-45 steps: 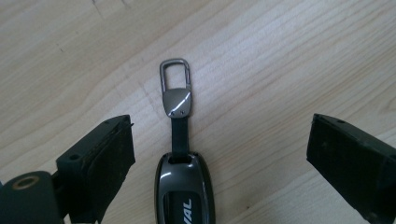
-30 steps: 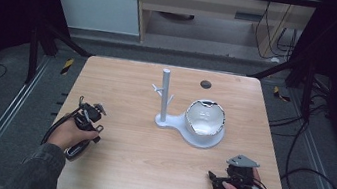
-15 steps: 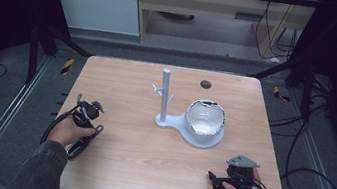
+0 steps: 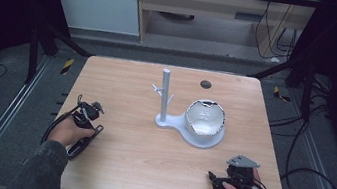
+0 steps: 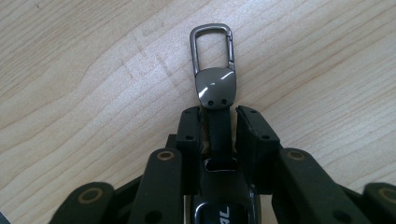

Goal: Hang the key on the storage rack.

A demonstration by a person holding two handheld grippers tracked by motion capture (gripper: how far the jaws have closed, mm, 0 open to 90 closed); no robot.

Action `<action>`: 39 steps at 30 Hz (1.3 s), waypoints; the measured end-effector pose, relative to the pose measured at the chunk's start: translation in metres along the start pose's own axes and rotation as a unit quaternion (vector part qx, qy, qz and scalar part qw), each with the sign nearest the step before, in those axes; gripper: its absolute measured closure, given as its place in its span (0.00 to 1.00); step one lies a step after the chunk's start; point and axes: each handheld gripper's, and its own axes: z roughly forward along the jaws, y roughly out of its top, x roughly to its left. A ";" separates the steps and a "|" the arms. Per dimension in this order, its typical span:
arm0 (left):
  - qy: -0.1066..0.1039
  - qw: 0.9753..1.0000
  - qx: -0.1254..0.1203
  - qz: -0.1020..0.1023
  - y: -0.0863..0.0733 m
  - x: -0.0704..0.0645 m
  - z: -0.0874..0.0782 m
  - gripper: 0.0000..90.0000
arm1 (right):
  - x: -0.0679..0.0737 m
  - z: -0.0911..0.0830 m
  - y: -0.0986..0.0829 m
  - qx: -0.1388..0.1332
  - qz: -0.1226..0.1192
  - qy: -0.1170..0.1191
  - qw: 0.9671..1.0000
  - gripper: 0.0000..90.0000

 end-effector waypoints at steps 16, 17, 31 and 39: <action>-0.001 1.000 0.002 0.000 0.000 0.001 0.003 0.84 | 0.000 0.000 0.000 0.001 0.000 0.000 1.000 0.01; -0.001 1.000 0.002 0.000 0.000 0.001 0.003 0.84 | 0.000 0.000 0.000 0.001 0.000 0.000 1.000 0.01; -0.011 1.000 -0.029 -0.003 -0.008 -0.001 -0.005 0.88 | 0.000 0.000 0.000 0.000 -0.004 -0.001 1.000 0.01; -0.019 0.997 -0.079 -0.005 -0.025 -0.001 -0.018 0.89 | 0.000 0.000 0.000 0.000 -0.004 -0.001 1.000 0.01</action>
